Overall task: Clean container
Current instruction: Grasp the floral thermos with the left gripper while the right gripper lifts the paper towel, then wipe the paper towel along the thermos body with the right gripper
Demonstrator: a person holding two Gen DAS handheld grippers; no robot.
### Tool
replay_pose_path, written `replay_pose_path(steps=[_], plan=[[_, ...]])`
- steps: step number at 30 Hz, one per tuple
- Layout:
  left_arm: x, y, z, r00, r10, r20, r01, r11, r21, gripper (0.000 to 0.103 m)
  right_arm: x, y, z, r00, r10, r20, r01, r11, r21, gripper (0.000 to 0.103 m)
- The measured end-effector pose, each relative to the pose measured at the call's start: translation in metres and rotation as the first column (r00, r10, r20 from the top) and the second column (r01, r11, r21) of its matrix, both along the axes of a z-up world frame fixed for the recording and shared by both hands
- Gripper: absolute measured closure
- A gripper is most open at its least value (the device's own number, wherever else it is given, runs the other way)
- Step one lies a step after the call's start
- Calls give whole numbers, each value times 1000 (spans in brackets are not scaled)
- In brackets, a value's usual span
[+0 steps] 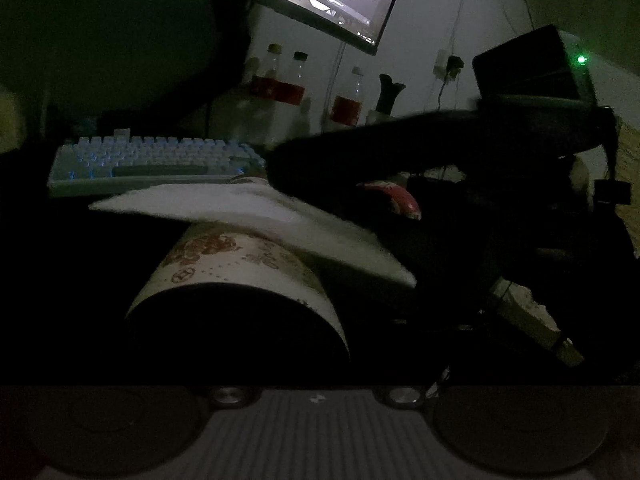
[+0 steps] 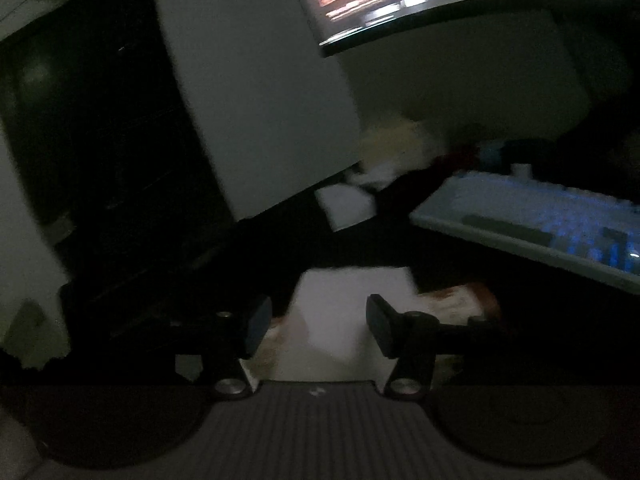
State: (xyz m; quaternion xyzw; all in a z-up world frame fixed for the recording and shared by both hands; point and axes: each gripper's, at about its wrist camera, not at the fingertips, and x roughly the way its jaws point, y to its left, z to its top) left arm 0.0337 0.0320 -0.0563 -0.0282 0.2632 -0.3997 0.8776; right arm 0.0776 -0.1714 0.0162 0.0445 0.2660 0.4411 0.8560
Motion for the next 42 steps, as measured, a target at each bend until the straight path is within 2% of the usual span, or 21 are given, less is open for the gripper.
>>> replay_pose_path(steps=[2,5,7,9,10,12,13,17,21,28,34,36,39,42], plan=[[0,-2,0,1000,-2,3,2,1000,2,57,1,4,-3,997,-43,69,45,998,-38,47],[-1,-5,0,1000,5,-7,-5,1000,-1,38,-2,17,-11,989,-41,143,58,992,-115,47],[-2,-5,1,1000,13,-23,-13,1000,-19,27,-4,19,-15,985,-32,168,49,994,-95,49],[-2,-4,3,999,21,-24,-22,999,-27,16,-6,19,-20,982,-36,184,50,996,-74,57],[-2,-4,3,999,26,-24,-27,999,-31,14,-7,18,-22,981,-33,190,46,997,-63,66],[-1,-4,4,999,39,-27,-40,999,-29,1,-7,18,-24,982,-40,183,48,998,-37,70],[-2,-4,4,998,63,-20,-64,998,-18,0,-6,18,-25,983,-52,178,58,998,-32,74],[-3,-2,6,986,160,38,-161,987,24,0,4,17,-26,985,-74,155,81,996,-36,74],[11,3,-1,987,161,-21,-161,987,-11,0,15,24,-23,987,-61,146,68,997,-41,74],[14,7,-4,979,203,-10,-204,979,-33,0,19,51,-20,986,17,168,-7,998,-60,73],[17,12,-5,975,217,-38,-219,973,-75,0,56,43,-24,980,-155,126,167,982,-93,74],[16,13,-6,975,221,-39,-223,971,-88,0,50,49,-24,987,-105,117,115,990,-82,74],[19,16,-5,972,224,-66,-230,968,-102,0,24,61,-22,989,53,141,-45,997,-60,73],[20,17,-3,971,226,-76,-232,968,-94,0,16,63,-20,987,93,130,-87,995,-52,74]])
